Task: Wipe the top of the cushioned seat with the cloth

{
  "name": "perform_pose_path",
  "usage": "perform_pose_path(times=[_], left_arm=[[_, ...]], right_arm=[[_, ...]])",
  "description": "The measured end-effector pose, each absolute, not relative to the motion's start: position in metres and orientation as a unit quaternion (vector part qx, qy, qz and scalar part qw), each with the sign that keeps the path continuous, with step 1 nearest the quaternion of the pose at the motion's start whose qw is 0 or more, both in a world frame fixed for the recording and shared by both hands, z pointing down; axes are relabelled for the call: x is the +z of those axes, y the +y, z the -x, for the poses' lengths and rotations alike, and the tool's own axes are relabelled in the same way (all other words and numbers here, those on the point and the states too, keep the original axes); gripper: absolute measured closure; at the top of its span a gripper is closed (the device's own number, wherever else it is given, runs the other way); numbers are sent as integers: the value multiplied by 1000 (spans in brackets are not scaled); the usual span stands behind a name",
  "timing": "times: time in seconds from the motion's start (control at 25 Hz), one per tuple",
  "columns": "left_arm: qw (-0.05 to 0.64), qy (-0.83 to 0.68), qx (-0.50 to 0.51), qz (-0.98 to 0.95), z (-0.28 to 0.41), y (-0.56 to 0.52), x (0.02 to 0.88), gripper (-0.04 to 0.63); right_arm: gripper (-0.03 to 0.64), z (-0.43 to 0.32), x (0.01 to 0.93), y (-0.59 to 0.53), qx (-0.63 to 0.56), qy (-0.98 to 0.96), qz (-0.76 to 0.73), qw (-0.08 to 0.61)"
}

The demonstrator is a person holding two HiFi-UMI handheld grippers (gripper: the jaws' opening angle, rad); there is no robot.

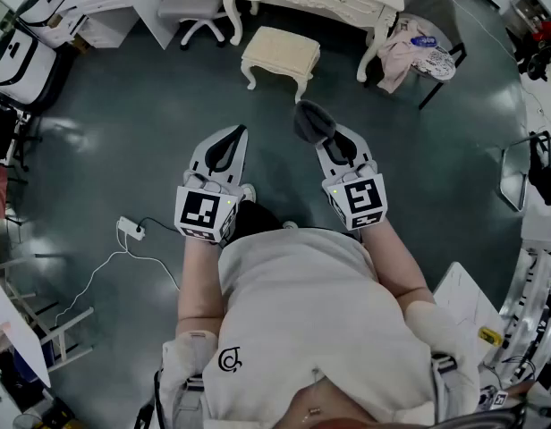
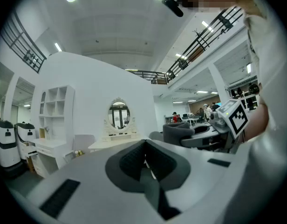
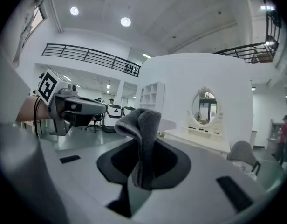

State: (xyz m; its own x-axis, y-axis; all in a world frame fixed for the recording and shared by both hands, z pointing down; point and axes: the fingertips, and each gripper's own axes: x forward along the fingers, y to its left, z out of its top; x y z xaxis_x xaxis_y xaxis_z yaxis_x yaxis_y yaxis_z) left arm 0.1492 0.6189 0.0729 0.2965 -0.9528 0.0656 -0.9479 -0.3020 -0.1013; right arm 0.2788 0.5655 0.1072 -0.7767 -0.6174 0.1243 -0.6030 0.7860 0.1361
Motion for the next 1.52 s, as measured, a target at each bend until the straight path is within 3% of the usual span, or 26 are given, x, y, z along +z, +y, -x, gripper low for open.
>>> perform_pose_path(times=[1.0,1.52], left_arm=[[-6,572,-60,818,-150,575,105,583],[-4,527,-80,846,-70,451,127,583]], right_arm=[[541,-287,133,523,0,-930,-357,84],[541,-215,150,409,14,-901,-424,96]])
